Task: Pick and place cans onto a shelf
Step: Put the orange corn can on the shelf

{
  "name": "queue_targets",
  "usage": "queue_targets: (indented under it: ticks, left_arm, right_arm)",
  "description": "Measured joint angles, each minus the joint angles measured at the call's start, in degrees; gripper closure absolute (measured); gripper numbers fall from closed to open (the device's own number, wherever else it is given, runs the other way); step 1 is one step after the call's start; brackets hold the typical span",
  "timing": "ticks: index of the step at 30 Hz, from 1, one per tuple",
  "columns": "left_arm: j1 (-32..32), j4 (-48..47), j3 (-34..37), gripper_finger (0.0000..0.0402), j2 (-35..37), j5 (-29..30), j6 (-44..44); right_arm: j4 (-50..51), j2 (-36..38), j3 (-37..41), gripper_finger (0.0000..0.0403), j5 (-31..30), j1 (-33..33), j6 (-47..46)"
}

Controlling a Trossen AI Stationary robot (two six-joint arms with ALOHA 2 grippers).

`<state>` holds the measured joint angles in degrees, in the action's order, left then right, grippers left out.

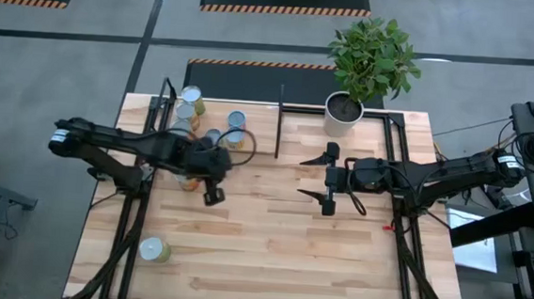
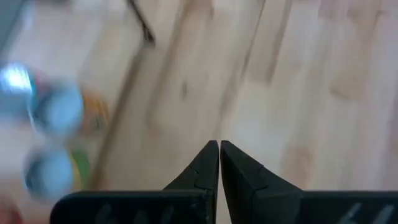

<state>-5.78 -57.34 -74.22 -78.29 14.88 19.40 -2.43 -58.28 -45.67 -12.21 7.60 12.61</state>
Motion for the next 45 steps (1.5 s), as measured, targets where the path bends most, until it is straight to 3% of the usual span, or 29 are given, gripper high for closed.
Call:
queue_targets:
  ticks: [8, 19, 23, 27, 36, 40, 45]
  left_arm:
    - [-3.19, -20.40, 1.24, 0.0402, 2.96, 1.94, 29.90]
    - [-1.05, -22.07, 15.30, 0.0383, 9.87, 0.61, 45.12]
    - [-1.02, -19.99, 18.76, 0.0331, 13.95, 0.62, 49.41]
    - [-0.97, -17.66, 22.06, 0.0252, 16.21, 1.83, 52.08]
    - [-0.97, -13.05, 26.16, 0.0079, 15.55, 5.30, 55.14]
    - [-0.97, -12.87, 26.16, 0.0041, 14.60, 5.99, 55.03]
    - [-0.97, -12.82, 26.16, 0.0031, 13.45, 7.06, 55.17]
  right_arm:
    - [-0.07, 0.00, -1.77, 0.0076, 0.15, 0.00, 1.61]
    - [-0.01, 0.00, -2.34, 0.0076, 0.20, 0.00, 4.60]
    - [0.00, 0.00, -2.34, 0.0076, 0.22, 0.00, 5.69]
    - [-0.01, 0.00, -2.34, 0.0076, 0.23, 0.00, 6.48]
    - [-0.01, 0.00, -2.34, 0.0076, 0.24, 0.00, 6.90]
    - [-0.01, 0.00, -2.34, 0.0076, 0.24, 0.00, 6.89]
    - [0.02, 0.00, -2.34, 0.0076, 0.25, 0.00, 6.88]
